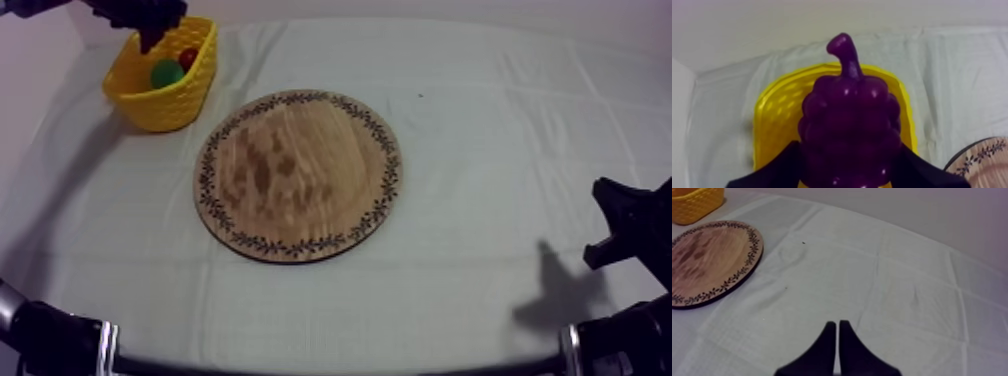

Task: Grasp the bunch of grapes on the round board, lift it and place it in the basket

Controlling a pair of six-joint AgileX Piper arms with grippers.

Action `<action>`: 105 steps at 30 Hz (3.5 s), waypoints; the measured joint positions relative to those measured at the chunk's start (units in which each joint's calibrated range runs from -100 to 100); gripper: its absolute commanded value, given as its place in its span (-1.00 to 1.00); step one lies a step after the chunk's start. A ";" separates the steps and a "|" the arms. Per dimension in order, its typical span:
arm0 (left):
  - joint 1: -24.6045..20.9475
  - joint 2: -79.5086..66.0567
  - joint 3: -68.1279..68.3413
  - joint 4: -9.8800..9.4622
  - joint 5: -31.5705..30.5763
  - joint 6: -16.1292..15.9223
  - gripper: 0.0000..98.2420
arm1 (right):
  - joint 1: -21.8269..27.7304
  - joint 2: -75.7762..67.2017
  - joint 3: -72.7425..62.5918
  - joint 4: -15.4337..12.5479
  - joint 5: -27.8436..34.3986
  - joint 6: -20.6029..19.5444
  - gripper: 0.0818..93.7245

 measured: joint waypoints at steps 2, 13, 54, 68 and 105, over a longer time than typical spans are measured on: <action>0.00 0.50 0.60 0.00 0.00 -0.17 -0.21 | 0.00 0.00 0.00 0.00 0.00 0.00 -0.99; -0.88 0.81 0.99 0.09 -0.43 0.34 0.45 | 0.00 0.00 0.00 0.00 0.00 0.06 -0.99; -5.77 -54.79 35.84 1.57 -16.27 6.16 -0.99 | 0.00 0.00 0.00 0.00 0.00 0.03 -0.99; -6.08 -93.05 74.27 1.55 -16.24 5.36 -1.00 | 0.00 0.00 0.00 0.00 0.00 0.03 -0.99; -10.97 -120.13 94.91 12.11 -10.96 -4.23 -1.00 | 0.00 0.00 0.00 0.00 0.00 -0.02 -0.99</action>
